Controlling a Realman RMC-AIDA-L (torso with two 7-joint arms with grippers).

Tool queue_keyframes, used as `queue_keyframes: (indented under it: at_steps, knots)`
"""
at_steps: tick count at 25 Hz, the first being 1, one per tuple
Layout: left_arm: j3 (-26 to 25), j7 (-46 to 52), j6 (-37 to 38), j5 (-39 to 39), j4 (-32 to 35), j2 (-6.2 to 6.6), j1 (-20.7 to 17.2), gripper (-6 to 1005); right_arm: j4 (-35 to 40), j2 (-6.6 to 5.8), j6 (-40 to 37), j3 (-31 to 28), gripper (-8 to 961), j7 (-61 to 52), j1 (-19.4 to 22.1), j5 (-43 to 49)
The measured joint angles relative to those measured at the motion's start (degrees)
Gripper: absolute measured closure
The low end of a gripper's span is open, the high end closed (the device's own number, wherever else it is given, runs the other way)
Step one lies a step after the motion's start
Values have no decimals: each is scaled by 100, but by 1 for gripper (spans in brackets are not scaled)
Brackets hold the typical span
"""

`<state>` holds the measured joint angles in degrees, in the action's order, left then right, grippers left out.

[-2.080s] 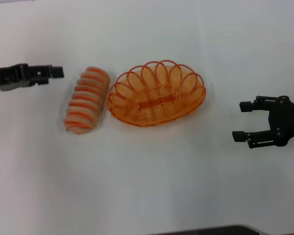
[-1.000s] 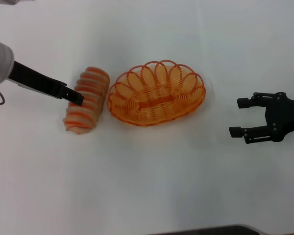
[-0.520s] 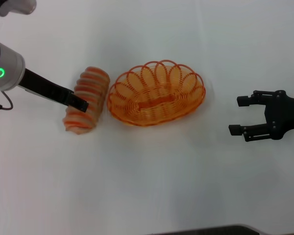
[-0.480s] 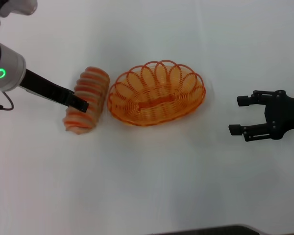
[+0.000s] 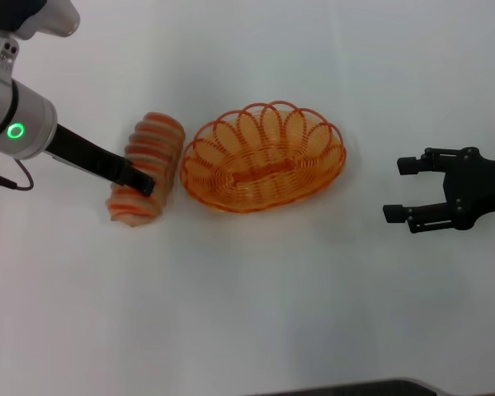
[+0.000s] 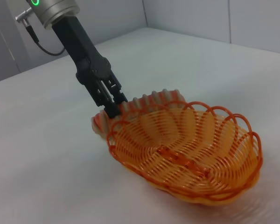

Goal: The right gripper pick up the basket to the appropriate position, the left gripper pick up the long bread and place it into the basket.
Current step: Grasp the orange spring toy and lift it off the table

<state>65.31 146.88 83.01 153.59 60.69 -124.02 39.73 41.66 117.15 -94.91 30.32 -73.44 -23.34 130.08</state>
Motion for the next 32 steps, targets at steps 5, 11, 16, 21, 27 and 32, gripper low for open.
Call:
queue_keyframes:
  at_steps: [5, 11, 16, 21, 27, 32]
  knots:
    - [0, 0, -24, -11, -20, 8, -10, 323, 0, 2, 40, 0, 36, -7, -41, 96]
    - [-2, -6, -37, -11, -172, 14, 41, 325, 0, 33, 122, 0, 36, -20, -111, 237]
    - [-32, -26, -88, -19, -266, 24, 64, 347, -1, 41, 123, 0, 37, -21, -124, 240]
    - [-35, -15, -96, 12, -282, 27, 71, 374, 0, 44, 123, 0, 37, -21, -142, 240]
    - [-52, -68, -104, 28, -270, 64, 57, 508, -1, 44, 122, 0, 37, -48, -152, 239]
    - [-53, -110, -93, 31, -247, 77, 40, 558, -1, 44, 122, 0, 37, -54, -162, 236]
